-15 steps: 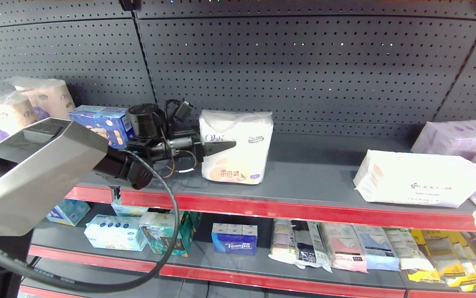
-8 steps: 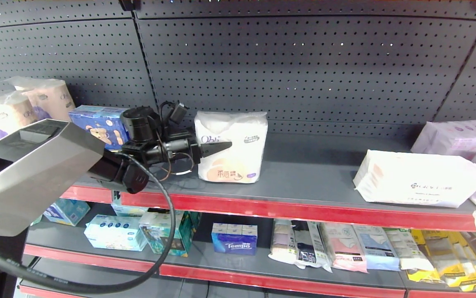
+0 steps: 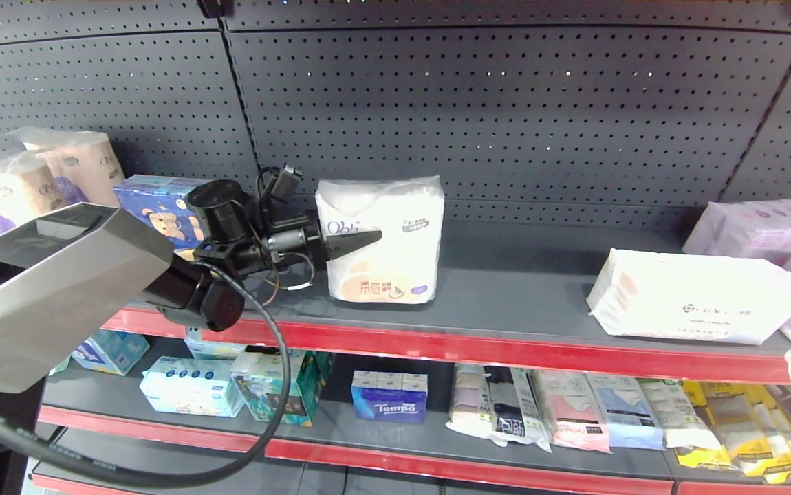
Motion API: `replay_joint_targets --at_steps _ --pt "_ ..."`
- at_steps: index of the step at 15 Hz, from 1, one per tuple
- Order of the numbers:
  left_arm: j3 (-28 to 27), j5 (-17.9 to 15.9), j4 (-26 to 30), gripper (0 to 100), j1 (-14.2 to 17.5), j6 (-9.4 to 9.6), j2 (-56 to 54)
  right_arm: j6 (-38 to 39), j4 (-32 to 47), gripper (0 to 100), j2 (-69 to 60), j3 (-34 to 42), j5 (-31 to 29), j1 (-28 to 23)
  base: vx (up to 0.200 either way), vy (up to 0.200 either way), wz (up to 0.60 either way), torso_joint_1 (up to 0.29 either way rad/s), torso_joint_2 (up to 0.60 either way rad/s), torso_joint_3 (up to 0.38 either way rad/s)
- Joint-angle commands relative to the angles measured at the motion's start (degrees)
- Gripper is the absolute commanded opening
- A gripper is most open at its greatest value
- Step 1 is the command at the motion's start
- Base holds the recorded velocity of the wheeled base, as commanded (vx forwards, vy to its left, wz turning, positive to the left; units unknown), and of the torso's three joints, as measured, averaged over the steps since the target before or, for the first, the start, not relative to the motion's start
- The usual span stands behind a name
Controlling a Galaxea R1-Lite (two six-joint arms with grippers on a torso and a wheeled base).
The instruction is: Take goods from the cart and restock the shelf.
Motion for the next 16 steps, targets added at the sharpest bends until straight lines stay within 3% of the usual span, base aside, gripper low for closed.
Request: replay_joint_targets --at_steps 1,16 --pt "2.3 -0.6 -1.1 0 0.0 -0.25 0.2 0.0 0.0 0 0.1 0.0 0.0 -0.1 0.0 0.0 0.0 0.0 0.0 0.0" --pt "3.3 0.1 -4.0 0 -0.3 0.01 1.6 0.0 0.0 0 0.1 -0.5 -0.1 -0.2 0.0 0.0 0.0 0.0 0.0 0.0"
